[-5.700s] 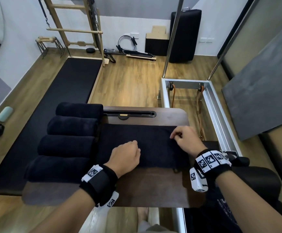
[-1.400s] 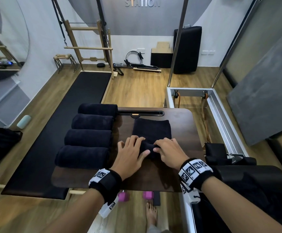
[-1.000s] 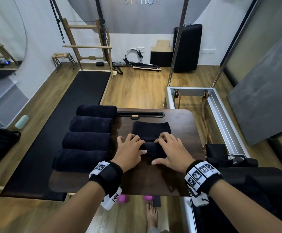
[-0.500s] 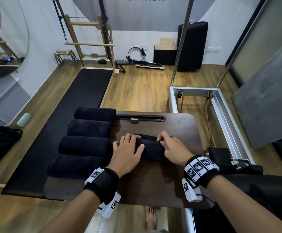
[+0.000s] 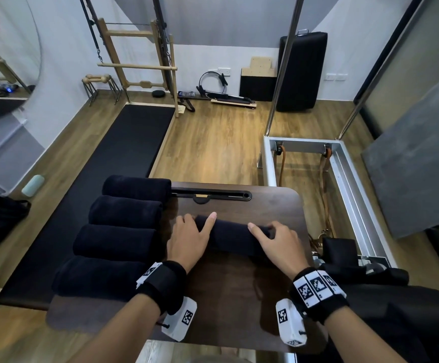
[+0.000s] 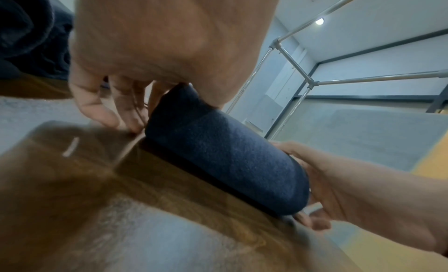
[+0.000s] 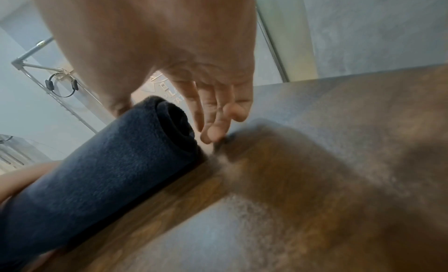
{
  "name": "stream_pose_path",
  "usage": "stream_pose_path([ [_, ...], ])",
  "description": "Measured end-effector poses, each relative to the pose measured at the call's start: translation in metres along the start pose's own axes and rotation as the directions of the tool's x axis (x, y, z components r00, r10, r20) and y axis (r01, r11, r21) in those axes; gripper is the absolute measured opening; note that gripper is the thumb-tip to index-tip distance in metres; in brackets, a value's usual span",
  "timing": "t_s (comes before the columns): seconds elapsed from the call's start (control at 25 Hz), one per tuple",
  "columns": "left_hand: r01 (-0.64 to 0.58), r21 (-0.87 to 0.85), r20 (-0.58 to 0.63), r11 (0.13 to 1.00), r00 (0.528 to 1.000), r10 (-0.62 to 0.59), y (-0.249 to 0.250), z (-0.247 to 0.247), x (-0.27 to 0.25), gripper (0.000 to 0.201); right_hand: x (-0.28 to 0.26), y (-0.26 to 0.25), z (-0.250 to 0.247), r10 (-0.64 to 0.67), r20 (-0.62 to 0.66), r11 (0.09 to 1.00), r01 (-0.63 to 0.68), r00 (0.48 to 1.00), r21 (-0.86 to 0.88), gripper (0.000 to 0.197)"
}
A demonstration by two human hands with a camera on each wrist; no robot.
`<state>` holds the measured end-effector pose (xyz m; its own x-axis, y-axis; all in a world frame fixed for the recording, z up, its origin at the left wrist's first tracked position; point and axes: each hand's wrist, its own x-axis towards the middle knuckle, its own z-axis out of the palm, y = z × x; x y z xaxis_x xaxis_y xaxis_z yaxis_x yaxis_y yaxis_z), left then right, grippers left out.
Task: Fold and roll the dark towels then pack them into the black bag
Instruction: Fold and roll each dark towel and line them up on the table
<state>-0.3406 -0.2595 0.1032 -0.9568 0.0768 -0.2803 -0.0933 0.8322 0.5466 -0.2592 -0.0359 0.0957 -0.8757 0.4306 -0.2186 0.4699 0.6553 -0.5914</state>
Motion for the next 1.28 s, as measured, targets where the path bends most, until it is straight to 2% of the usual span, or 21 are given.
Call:
stream_pose_path([
  [0.08, 0.086, 0.034, 0.017, 0.996, 0.996, -0.087, 0.002, -0.002, 0.003, 0.088, -0.001, -0.002, 0.001, 0.116, 0.084, 0.991, -0.122, 0.99, 0.061, 0.076],
  [0.16, 0.128, 0.018, 0.034, 0.992, 0.991, -0.128, 0.004, -0.004, 0.006, 0.09, -0.001, -0.006, 0.003, 0.137, 0.149, 0.951, -0.172, 0.979, 0.255, 0.068],
  [0.28, 0.15, -0.072, 0.054, 0.986, 0.988, -0.147, 0.007, -0.005, 0.01, 0.086, 0.001, -0.009, 0.004, 0.078, 0.064, 0.889, -0.099, 0.995, 0.448, 0.053],
  [0.36, 0.192, -0.141, 0.063, 0.971, 0.981, -0.185, 0.01, -0.003, 0.012, 0.085, 0.003, -0.011, 0.006, 0.059, -0.025, 0.897, -0.042, 0.998, 0.439, 0.049],
  [0.44, 0.27, -0.229, 0.069, 0.935, 0.963, -0.261, 0.014, -0.001, 0.012, 0.088, 0.005, -0.011, 0.009, 0.084, -0.066, 0.922, -0.052, 0.994, 0.383, 0.051],
  [0.52, 0.336, -0.31, 0.087, 0.889, 0.942, -0.325, 0.016, 0.0, 0.013, 0.091, 0.005, -0.012, 0.012, 0.149, -0.06, 0.913, -0.114, 0.987, 0.39, 0.053],
  [0.6, 0.353, -0.335, 0.118, 0.874, 0.936, -0.332, 0.016, -0.001, 0.013, 0.09, 0.006, -0.012, 0.014, 0.246, -0.02, 0.863, -0.21, 0.969, 0.459, 0.054],
  [0.72, 0.321, -0.365, 0.133, 0.874, 0.947, -0.292, 0.015, -0.007, 0.017, 0.081, 0.009, -0.014, 0.016, 0.345, 0.028, 0.745, -0.292, 0.938, 0.6, 0.056],
  [0.84, 0.266, -0.437, 0.131, 0.859, 0.964, -0.232, 0.015, -0.023, 0.022, 0.067, 0.009, -0.025, 0.014, 0.361, 0.039, 0.633, -0.276, 0.932, 0.723, 0.052],
  [0.96, 0.173, -0.558, 0.101, 0.811, 0.985, -0.141, 0.011, -0.048, 0.029, 0.056, 0.006, -0.049, 0.012, 0.318, 0.04, 0.51, -0.207, 0.947, 0.835, 0.048],
  [1.12, 0.057, -0.692, 0.058, 0.72, 0.998, -0.023, -0.008, -0.101, 0.045, 0.058, 0.006, -0.1, 0.019, 0.208, 0.052, 0.378, -0.129, 0.977, 0.917, 0.046],
  [1.28, -0.009, -0.762, 0.004, 0.648, 1.0, 0.019, -0.044, -0.157, 0.07, 0.052, 0.01, -0.163, 0.041, 0.109, 0.065, 0.308, -0.096, 0.992, 0.947, 0.057],
])
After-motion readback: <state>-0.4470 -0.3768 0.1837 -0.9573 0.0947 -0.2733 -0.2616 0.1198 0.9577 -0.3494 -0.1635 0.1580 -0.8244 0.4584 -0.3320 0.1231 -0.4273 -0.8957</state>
